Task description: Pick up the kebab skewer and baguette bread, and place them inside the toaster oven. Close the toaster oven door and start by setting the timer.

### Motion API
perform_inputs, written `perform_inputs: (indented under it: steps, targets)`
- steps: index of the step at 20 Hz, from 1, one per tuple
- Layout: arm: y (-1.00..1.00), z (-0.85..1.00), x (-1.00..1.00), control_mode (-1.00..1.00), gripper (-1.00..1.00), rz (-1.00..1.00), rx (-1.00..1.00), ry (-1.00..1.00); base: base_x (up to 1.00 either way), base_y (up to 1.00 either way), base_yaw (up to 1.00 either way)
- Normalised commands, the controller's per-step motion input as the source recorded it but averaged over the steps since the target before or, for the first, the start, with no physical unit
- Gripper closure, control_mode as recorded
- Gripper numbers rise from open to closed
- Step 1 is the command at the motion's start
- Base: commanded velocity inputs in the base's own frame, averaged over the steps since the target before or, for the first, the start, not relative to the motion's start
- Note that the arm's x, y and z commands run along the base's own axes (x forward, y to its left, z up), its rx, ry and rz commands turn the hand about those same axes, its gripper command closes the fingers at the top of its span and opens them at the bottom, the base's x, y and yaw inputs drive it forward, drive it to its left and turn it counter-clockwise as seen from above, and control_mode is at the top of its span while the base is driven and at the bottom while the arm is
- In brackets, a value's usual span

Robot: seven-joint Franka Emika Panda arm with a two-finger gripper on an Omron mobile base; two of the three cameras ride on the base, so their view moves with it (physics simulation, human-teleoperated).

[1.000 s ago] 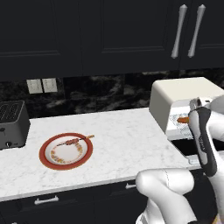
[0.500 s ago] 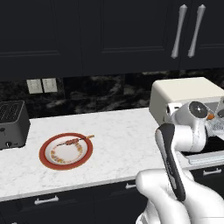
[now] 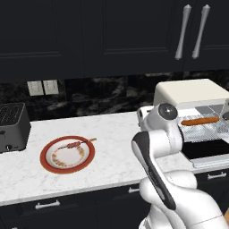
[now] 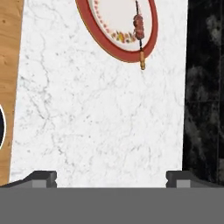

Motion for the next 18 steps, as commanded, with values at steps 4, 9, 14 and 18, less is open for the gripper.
perform_inputs:
  steps: [4,9,14,18]
  targets:
    - [1.0,0.0,0.0,-1.0,-1.0,0.15,0.0,0.0,0.0,0.0,0.0]
    - [0.94,0.0,0.0,-1.0,-1.0,0.15,0.07,0.0,0.0,0.0,0.0]
    - [0.68,0.0,0.09,-1.0,-1.0,0.15,0.18,0.0,0.0,0.0,0.0]
    - [0.39,0.0,0.34,-1.0,-1.0,0.14,0.16,0.0,0.0,0.0,0.0]
